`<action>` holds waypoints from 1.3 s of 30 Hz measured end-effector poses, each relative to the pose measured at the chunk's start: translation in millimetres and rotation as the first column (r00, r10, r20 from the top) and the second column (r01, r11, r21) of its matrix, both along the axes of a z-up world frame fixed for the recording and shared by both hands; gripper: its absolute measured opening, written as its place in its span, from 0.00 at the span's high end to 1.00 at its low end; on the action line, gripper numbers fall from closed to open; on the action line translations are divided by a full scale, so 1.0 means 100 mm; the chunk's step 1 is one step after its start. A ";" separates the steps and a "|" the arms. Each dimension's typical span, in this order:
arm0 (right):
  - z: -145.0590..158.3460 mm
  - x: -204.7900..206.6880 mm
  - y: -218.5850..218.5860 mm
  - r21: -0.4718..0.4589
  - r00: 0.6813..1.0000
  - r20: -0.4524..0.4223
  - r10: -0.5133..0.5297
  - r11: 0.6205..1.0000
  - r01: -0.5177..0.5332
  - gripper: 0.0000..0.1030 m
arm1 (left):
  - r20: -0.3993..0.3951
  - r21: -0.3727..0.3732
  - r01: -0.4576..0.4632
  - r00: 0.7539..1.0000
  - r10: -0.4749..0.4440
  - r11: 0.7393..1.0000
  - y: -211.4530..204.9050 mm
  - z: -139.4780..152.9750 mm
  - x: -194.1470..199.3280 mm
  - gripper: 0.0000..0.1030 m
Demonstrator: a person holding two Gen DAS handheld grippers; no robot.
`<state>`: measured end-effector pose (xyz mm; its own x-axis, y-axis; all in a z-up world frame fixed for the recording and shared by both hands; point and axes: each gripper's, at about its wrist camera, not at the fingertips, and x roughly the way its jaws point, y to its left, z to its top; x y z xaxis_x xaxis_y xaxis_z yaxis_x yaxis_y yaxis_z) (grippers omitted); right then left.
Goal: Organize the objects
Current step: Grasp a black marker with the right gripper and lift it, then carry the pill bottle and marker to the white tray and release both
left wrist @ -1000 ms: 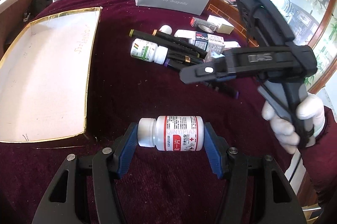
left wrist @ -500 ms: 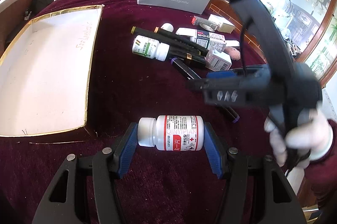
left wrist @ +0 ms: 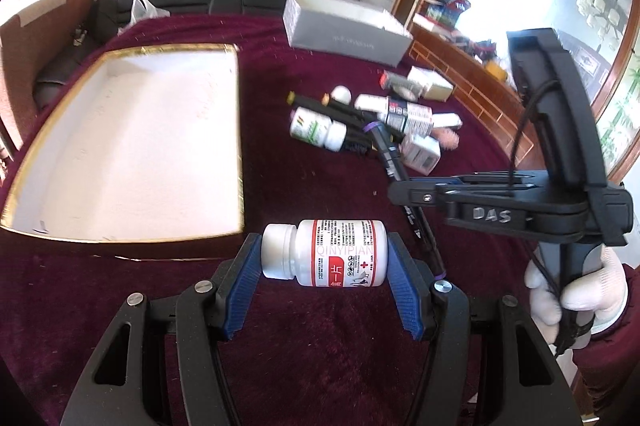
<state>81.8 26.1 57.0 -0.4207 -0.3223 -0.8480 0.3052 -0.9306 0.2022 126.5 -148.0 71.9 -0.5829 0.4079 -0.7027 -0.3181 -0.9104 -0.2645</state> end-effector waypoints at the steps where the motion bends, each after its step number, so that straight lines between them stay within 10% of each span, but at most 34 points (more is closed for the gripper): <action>1: 0.08 0.01 -0.01 -0.018 1.000 -0.009 0.003 1.000 -0.004 0.88 | -0.014 0.005 -0.008 1.000 0.008 1.000 -0.06 0.08 0.03 0.47; 11: 1.10 0.06 -0.36 -0.143 0.980 -0.185 0.074 0.984 -0.101 0.87 | -0.213 0.000 -0.091 0.973 0.088 0.996 -0.57 0.98 0.12 0.47; 24: 1.93 -0.31 -1.07 -0.137 0.949 -0.272 0.161 0.969 -0.204 0.87 | -0.376 -0.125 -0.245 0.908 0.183 0.961 -1.10 1.91 -0.69 0.46; 39: 0.40 -1.54 -1.41 -0.131 0.995 0.040 0.091 0.988 -0.085 0.87 | -0.083 -0.184 -0.310 0.950 0.300 0.933 -1.21 0.29 -2.07 0.47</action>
<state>-72.5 -114.5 96.7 -0.3474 -0.4640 -0.8149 0.3725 -0.8658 0.3342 -80.8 -268.9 100.6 -0.6960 0.0651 -0.7151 -0.0257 -0.9975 -0.0657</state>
